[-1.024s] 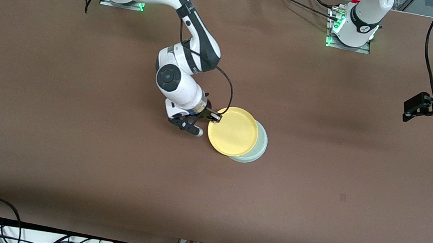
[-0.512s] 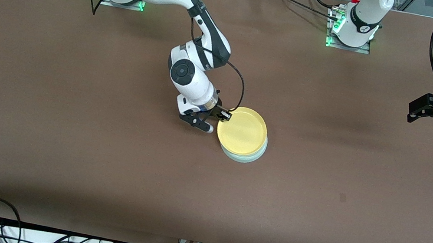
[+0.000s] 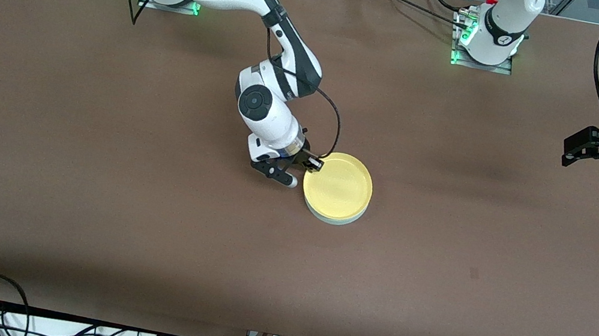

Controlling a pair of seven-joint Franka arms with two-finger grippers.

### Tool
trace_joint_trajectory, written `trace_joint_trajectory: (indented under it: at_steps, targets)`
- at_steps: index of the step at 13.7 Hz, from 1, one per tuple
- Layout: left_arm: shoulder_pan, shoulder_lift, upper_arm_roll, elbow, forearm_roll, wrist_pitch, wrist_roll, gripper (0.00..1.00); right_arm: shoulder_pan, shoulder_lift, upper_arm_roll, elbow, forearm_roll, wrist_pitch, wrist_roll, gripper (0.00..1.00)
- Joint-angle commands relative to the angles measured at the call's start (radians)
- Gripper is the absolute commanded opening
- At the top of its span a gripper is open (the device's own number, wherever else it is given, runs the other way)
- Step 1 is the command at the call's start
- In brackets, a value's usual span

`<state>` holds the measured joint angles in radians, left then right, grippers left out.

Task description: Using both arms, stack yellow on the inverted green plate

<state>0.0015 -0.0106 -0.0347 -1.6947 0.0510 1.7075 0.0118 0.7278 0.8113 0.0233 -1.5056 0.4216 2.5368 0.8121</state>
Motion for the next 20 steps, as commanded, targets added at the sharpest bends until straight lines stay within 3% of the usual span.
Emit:
trace_joint_trajectory:
  at_steps: [1,7,8,9,14,18,20]
  targets:
    - [-0.006,0.006,0.006,0.027,0.015,-0.025,0.022,1.0,0.016,0.025,-0.013,0.035,0.008,0.01,0.015,0.0]
    - [0.0,0.015,0.007,0.046,0.017,-0.026,0.022,1.0,0.03,0.048,-0.014,0.051,0.008,0.028,0.016,0.0]
    - [0.002,0.015,0.009,0.044,0.015,-0.029,0.02,1.0,0.03,0.046,-0.014,0.051,0.008,0.028,0.016,0.24]
    - [0.002,0.015,0.009,0.044,0.015,-0.029,0.02,1.0,0.028,0.046,-0.016,0.051,0.006,0.028,0.01,0.98]
    - [0.0,0.015,0.006,0.044,0.015,-0.031,0.02,1.0,0.016,0.023,-0.055,0.093,-0.027,-0.03,-0.007,1.0]
    - [0.0,0.015,0.006,0.044,0.015,-0.031,0.02,1.0,-0.001,0.002,-0.15,0.169,-0.079,-0.292,-0.121,1.0]
    - [0.0,0.015,0.006,0.044,0.015,-0.029,0.023,1.0,-0.045,-0.056,-0.175,0.173,-0.081,-0.386,-0.255,1.0]
